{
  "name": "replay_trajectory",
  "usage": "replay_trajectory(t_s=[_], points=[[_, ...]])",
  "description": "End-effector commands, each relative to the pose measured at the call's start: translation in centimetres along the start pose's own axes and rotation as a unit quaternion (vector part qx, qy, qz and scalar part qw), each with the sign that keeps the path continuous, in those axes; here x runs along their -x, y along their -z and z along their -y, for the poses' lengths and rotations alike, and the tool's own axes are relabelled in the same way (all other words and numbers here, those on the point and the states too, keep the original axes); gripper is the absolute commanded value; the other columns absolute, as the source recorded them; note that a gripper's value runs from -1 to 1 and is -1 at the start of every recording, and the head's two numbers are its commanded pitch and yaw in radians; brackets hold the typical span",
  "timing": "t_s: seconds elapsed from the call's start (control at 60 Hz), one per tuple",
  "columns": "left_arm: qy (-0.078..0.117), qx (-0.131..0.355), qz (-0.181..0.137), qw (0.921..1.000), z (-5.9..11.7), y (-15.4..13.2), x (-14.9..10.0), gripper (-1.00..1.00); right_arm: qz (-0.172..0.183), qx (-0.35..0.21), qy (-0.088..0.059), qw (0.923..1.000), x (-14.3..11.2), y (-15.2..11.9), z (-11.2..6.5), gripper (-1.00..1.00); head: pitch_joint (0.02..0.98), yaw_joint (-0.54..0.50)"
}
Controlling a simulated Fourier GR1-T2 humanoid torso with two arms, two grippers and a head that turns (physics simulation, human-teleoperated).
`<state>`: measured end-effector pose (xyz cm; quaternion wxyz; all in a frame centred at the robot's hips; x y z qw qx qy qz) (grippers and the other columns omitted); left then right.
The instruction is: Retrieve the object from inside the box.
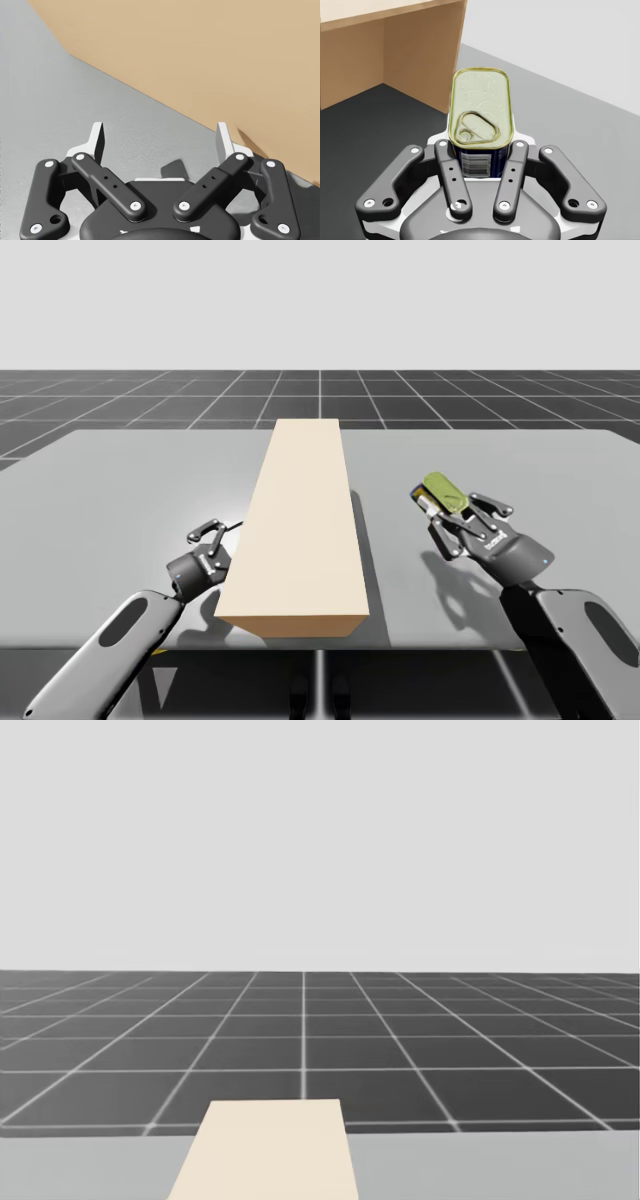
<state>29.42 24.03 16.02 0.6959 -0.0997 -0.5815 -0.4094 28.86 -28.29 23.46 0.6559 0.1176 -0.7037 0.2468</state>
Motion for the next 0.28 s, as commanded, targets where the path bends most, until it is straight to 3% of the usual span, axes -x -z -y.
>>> replay_trajectory(t_s=[0.017, 0.083, 0.133, 0.283], points=[[-0.002, -0.006, 0.002, 1.0000, -0.3, -0.1, 0.0, -1.00, 0.061, 0.076, -0.019, 0.9951, -5.6, 1.4, 4.1, 1.00, 0.116, -0.03], [-0.004, -0.010, 0.005, 0.9999, -0.4, -0.1, 0.0, -1.00, 0.066, 0.097, -0.039, 0.9924, -7.0, 2.0, 5.8, 1.00, 0.118, -0.03], [-0.004, -0.011, 0.006, 0.9999, -0.5, -0.1, 0.0, -1.00, 0.070, 0.099, -0.037, 0.9920, -7.6, 2.4, 6.6, 1.00, 0.120, -0.03], [-0.007, -0.015, 0.006, 0.9998, -0.7, -0.2, 0.0, -1.00, 0.092, 0.113, -0.048, 0.9881, -10.5, 4.2, 8.2, 1.00, 0.120, -0.03]])
